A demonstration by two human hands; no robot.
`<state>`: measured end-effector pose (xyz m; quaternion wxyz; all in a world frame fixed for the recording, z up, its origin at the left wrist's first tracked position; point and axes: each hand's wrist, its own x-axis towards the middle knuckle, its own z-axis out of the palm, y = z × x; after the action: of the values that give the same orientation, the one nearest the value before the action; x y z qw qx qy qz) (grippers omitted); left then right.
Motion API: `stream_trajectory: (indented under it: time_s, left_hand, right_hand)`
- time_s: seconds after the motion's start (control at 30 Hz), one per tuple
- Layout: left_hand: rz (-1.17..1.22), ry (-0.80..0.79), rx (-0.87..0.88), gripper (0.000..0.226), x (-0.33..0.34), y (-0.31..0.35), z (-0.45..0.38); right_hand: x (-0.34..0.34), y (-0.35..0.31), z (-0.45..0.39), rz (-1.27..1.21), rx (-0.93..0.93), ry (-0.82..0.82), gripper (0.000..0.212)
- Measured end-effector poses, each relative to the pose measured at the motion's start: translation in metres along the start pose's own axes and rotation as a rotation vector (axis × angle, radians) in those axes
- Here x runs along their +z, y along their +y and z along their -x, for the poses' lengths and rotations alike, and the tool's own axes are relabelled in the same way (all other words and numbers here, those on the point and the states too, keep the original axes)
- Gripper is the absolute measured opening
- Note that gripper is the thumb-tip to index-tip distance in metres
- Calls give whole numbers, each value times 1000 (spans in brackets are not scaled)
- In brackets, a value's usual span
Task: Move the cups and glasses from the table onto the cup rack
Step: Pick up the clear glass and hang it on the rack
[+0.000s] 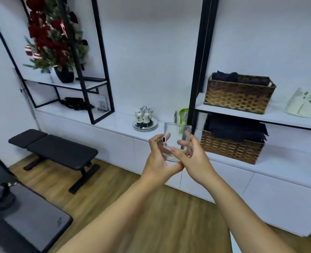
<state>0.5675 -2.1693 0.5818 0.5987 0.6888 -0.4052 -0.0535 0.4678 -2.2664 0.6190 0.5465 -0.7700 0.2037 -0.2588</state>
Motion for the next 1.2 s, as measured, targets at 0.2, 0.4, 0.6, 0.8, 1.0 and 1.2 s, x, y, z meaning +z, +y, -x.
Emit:
stream_trajectory:
  time_s: [0.2, 0.4, 0.6, 0.8, 1.0, 1.2]
  left_hand:
    - [-34, 20, 0, 89, 0, -65, -110]
    - [-81, 36, 9, 94, -12, -127, -227]
    - [-143, 12, 47, 97, -32, -173, -322]
    - [-180, -8, 82, 104, -33, -226, -411]
    - [-295, -99, 67, 106, -36, -289, -515]
    - [-397, -104, 64, 92, -39, -330, -622]
  right_hand:
    - [11, 28, -130, 78, -50, -26, 58]
    - [34, 48, -269, 32, 34, -72, 44]
    - [58, 69, -375, -111, 51, -67, 46]
    - [71, 97, -479, -155, 131, -12, 83]
    - [79, 122, -602, -178, 283, -66, 74]
    - [74, 130, -713, -80, 409, -175, 66]
